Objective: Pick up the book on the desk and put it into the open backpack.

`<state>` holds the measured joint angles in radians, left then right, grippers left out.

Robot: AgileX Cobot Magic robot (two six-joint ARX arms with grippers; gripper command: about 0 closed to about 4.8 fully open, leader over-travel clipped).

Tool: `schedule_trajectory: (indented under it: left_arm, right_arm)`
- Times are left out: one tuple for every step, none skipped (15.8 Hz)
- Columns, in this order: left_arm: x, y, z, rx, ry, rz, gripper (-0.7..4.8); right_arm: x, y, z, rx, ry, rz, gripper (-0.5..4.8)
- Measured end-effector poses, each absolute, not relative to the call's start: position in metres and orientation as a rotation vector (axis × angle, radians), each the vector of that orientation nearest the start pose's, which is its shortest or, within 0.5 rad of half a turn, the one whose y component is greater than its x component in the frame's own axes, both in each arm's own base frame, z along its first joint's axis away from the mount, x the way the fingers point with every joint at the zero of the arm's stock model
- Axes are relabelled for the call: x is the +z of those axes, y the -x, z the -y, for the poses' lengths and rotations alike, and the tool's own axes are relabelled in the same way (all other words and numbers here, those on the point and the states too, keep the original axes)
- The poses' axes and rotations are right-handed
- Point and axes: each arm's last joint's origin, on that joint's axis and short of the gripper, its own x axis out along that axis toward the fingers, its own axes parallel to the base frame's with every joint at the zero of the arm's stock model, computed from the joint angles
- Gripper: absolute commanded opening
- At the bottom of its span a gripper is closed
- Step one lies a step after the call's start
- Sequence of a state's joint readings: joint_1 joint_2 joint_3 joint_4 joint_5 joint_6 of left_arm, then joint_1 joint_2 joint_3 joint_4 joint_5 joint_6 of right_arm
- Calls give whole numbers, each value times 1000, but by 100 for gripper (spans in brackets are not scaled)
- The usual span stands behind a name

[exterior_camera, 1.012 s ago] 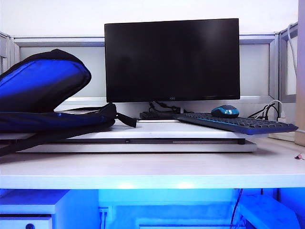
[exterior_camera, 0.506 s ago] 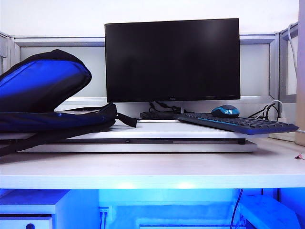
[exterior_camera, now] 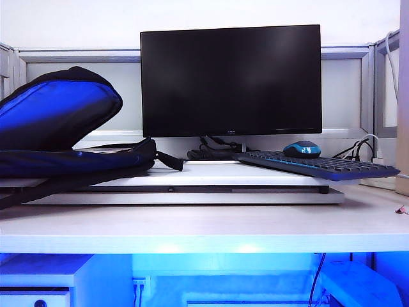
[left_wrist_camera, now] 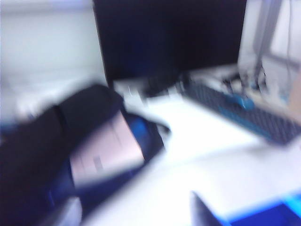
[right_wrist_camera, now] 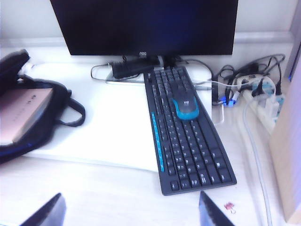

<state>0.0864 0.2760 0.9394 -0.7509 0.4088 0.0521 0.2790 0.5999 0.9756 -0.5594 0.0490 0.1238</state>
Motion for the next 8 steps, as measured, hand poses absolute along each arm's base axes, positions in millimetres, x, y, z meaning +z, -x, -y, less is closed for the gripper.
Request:
schedule_trajectory:
  left_arm:
    - [352,-11,11,-323,-27,-89,335]
    - [340,0,12,-323,-28,-72,335]
    - [332,6,12,-320,-21,-47,335]
    - [320,14,13,-319,-7,-21,335]
    - [317,15,13,-319,1,-15,335]
    - [311,10,12,-312,30,-53,335]
    - [304,8,12,-302,48,-105,335]
    - [300,5,11,-297,52,-123,335]
  right_arm:
    - [374,-96,-26,218,-95,-185,363]
    - [365,-93,-25,217,-99,-180,363]
    - [358,-89,-24,217,-104,-173,360]
    - [349,-85,-23,216,-115,-167,355]
    - [344,-84,-23,215,-121,-163,353]
    - [331,-80,-21,210,-130,-157,353]
    - [317,-78,-20,198,-143,-156,353]
    - [308,-76,-20,193,-152,-160,351]
